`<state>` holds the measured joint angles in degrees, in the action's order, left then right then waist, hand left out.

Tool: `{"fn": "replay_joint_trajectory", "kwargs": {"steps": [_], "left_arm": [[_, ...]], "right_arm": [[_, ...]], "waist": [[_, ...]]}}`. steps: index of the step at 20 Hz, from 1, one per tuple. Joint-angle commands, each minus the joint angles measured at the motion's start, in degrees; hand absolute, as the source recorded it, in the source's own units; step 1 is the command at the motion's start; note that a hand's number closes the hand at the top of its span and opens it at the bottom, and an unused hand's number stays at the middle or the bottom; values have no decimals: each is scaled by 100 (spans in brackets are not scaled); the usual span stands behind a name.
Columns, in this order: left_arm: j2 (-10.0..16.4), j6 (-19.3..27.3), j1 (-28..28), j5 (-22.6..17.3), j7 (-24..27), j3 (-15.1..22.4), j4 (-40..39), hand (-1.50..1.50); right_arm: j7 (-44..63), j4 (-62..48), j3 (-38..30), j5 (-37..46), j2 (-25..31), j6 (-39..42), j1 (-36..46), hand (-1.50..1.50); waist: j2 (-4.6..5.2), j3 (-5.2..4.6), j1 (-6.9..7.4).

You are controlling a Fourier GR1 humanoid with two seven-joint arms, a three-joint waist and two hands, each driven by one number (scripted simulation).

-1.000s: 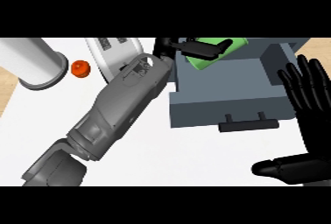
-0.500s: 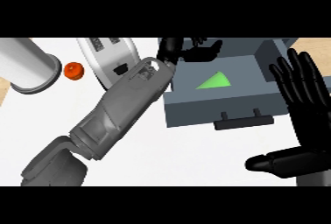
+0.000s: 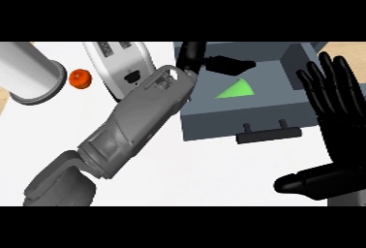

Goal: Pick up the cup, place it into the drawer and close the drawer

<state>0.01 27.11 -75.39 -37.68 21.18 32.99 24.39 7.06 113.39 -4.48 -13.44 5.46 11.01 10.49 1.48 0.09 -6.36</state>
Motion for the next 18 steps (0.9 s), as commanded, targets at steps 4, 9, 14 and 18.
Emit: {"fn": "replay_joint_trajectory", "kwargs": {"steps": [4, 9, 14, 18], "left_arm": [[-1, -184, 64, -695, 627, -241, 513, -150], [-1, -460, 162, -777, 458, -658, 782, -150], [444, -336, 787, -726, 360, -776, 1520, -150], [964, -181, 1132, -832, 112, -1019, 2166, -150]], "right_arm": [[299, 95, -9, -452, 39, 139, 26, -150], [220, 446, -398, -713, 263, 317, -473, 150], [106, 358, -346, -479, 793, 941, -550, 150], [110, 765, -43, 237, 871, 976, -913, 150]], "waist": [[-49, -5, 159], [-151, -7, 523], [-200, -10, 711], [-222, -12, 763]]}}
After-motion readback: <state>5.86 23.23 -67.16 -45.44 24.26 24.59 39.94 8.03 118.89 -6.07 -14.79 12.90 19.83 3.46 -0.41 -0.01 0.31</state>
